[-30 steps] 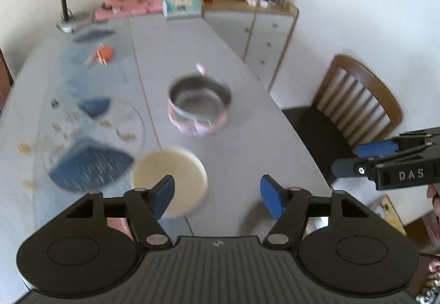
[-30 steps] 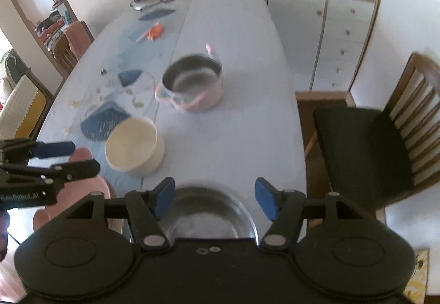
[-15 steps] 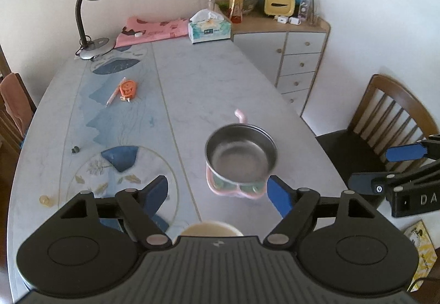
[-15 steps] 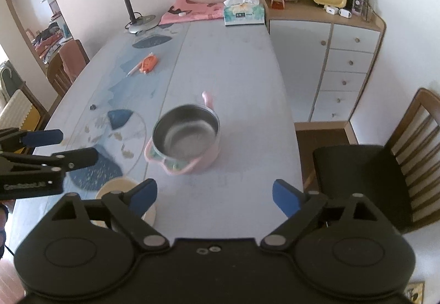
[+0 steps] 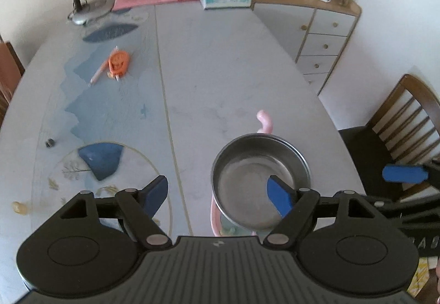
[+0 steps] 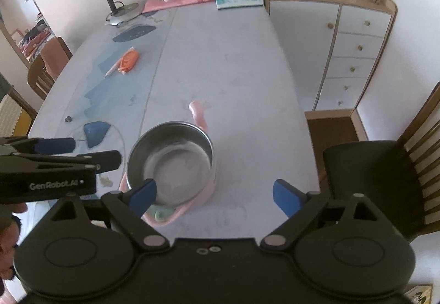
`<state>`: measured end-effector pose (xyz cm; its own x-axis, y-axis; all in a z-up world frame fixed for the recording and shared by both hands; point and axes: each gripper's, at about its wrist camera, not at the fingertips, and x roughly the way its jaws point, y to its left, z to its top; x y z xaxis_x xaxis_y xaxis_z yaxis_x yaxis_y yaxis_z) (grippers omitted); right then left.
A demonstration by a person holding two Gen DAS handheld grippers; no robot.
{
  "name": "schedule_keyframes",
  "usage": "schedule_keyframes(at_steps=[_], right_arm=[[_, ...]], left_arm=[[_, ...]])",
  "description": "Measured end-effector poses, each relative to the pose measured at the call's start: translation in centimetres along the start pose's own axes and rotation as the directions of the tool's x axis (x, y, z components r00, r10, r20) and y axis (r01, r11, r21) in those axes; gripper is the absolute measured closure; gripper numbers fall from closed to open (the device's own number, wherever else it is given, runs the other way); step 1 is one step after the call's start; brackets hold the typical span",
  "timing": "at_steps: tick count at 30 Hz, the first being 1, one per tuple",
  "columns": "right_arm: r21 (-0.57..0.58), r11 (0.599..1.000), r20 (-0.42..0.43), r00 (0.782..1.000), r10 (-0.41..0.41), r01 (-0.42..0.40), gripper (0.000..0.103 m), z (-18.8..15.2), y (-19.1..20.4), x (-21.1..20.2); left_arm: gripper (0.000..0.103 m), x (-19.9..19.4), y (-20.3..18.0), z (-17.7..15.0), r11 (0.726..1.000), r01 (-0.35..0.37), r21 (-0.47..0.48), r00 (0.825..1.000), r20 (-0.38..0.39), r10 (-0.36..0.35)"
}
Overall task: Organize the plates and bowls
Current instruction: 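Move both open grippers to the pink saucepan, then close both grippers on the rim of the pink saucepan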
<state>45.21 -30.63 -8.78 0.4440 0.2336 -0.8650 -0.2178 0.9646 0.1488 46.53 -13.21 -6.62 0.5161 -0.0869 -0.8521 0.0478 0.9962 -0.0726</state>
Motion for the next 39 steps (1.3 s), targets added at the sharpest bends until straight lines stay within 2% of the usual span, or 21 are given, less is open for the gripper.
schedule_keyframes(at_steps=[8,18,19,20,21,22,24,26,28,31,34,36,39], right_arm=[[0.019,1.000,-0.065,0.998,0.000,0.002,0.022,1.5,-0.5,4.2],[0.022,1.000,-0.131,0.991,0.024,-0.022,0.046,1.6,-0.5,7.4],[0.022,1.000,-0.134,0.991,0.022,-0.020,0.051,1.5,-0.5,7.5],[0.025,1.000,-0.133,0.991,0.018,-0.015,0.055,1.3,-0.7,7.6],[0.028,1.000,-0.137,0.990,0.018,-0.014,0.059,1.2,-0.7,7.7],[0.032,0.999,-0.143,0.990,0.021,-0.016,0.063,1.1,-0.8,7.9],[0.039,0.999,-0.146,0.989,0.022,-0.016,0.065,0.9,-1.0,8.0],[0.042,0.999,-0.148,0.989,0.023,-0.017,0.069,0.8,-1.1,8.0],[0.044,0.999,-0.150,0.988,0.024,-0.018,0.074,0.8,-1.1,7.9],[0.041,0.999,-0.153,0.988,0.028,-0.022,0.078,0.9,-1.0,8.0],[0.042,0.999,-0.158,0.987,0.034,-0.028,0.087,0.9,-0.8,8.0],[0.030,0.999,-0.158,0.987,0.023,-0.019,0.087,0.9,-0.5,7.9],[0.033,0.999,-0.162,0.987,0.007,-0.002,0.088,0.8,-0.2,7.9]], left_arm=[[0.024,4.4,-0.5,1.0,0.998,-0.061,0.016,0.998,-0.032,0.062],[0.025,8.0,-0.2,1.4,0.996,-0.091,-0.011,0.992,-0.087,0.090],[0.025,8.2,-0.1,1.3,0.996,-0.093,-0.017,0.992,-0.091,0.091],[0.028,8.4,-0.1,1.3,0.995,-0.093,-0.023,0.991,-0.096,0.090],[0.037,8.7,0.0,1.3,0.996,-0.090,-0.027,0.991,-0.103,0.087],[0.043,8.9,0.2,1.3,0.996,-0.088,-0.033,0.990,-0.114,0.084],[0.046,9.2,0.3,1.1,0.995,-0.089,-0.054,0.989,-0.122,0.082],[0.055,9.2,0.3,1.0,0.995,-0.084,-0.061,0.990,-0.120,0.076],[0.069,9.3,0.3,1.0,0.995,-0.083,-0.062,0.989,-0.126,0.075],[0.075,9.3,0.3,1.0,0.995,-0.071,-0.076,0.989,-0.132,0.061],[0.088,9.3,0.3,1.1,0.995,-0.052,-0.079,0.990,-0.131,0.041],[0.094,9.2,0.0,1.0,0.996,-0.051,-0.077,0.991,-0.129,0.040],[0.095,9.1,-0.4,0.9,0.996,-0.062,-0.071,0.990,-0.134,0.052]])
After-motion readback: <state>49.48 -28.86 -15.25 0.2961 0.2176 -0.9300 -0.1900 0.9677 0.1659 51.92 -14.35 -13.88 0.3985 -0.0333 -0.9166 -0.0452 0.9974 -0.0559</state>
